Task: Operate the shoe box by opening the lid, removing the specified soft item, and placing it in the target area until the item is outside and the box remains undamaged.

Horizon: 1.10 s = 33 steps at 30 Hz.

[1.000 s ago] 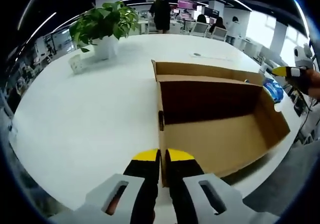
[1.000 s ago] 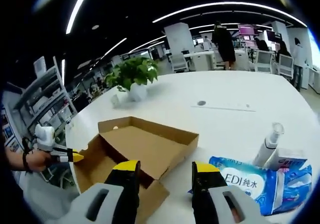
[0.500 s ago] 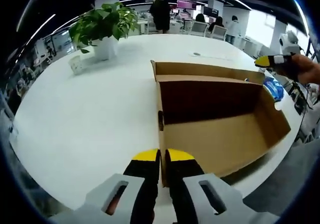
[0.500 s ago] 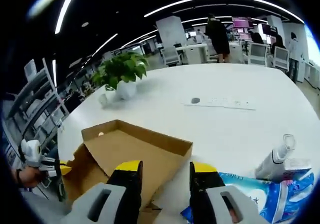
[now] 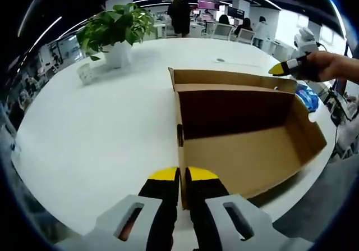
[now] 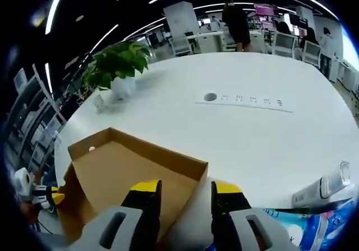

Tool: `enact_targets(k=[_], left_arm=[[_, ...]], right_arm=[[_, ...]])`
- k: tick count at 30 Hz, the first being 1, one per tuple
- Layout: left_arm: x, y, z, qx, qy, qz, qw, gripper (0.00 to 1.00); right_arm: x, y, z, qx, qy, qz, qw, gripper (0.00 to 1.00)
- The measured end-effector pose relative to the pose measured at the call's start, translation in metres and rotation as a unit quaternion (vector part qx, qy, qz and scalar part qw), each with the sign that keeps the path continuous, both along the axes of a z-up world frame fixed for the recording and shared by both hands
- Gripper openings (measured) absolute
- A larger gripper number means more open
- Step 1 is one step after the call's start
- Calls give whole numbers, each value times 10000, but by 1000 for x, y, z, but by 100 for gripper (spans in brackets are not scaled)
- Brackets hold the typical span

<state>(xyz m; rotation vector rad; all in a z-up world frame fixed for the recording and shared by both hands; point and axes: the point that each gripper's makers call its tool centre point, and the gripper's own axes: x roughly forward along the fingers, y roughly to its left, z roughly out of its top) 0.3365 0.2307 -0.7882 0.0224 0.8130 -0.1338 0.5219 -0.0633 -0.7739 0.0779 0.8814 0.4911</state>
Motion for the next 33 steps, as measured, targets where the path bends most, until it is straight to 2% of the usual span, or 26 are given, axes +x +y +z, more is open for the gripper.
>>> enact_targets(k=[6, 7, 10, 12, 16, 19, 22, 33], left_arm=[[0, -1, 0, 3, -3, 3, 10000, 3], [0, -1, 0, 11, -4, -3, 10000, 3], [0, -1, 1, 7, -4, 1, 10000, 3], [0, -1, 1, 5, -3, 4, 10000, 3], [0, -1, 1, 6, -2, 5, 10000, 3], [0, -1, 2, -3, 0, 14, 10000, 3], [0, -1, 2, -3, 4, 17, 10000, 3], [-1, -2, 2, -56, 27, 51, 10000, 3]], right_arm=[[-3, 6, -10, -146, 211, -46, 9997, 25], [7, 4, -18, -126, 292, -143, 9994, 23], [12, -1, -27, -222, 429, -314, 9983, 16], [14, -4, -31, -370, 466, -338, 9977, 9], [19, -10, -37, -683, 480, -387, 9958, 3], [21, -11, -33, -792, 448, -395, 9951, 2], [20, -11, -22, -882, 285, -377, 9950, 1], [21, -15, -1, -794, 16, -412, 9960, 0]])
